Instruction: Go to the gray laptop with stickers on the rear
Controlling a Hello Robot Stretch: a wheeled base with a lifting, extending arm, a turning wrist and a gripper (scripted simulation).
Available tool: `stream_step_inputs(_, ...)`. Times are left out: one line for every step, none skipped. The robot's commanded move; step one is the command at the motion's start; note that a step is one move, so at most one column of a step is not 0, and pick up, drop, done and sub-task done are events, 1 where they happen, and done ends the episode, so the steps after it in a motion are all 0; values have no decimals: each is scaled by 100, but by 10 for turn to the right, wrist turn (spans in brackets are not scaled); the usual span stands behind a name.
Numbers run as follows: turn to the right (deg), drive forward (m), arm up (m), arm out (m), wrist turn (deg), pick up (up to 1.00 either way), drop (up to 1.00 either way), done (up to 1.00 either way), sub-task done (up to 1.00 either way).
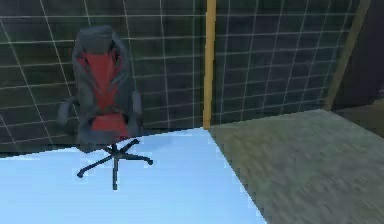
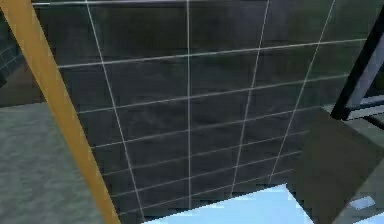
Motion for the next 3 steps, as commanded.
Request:
stream_step_inputs(0,60,0,0,0,0,0,0,0)
stream_step_inputs(360,0,0,0,0,0,0,0,0)
stream_step_inputs(0,50,0,0,0,0,0,0,0)
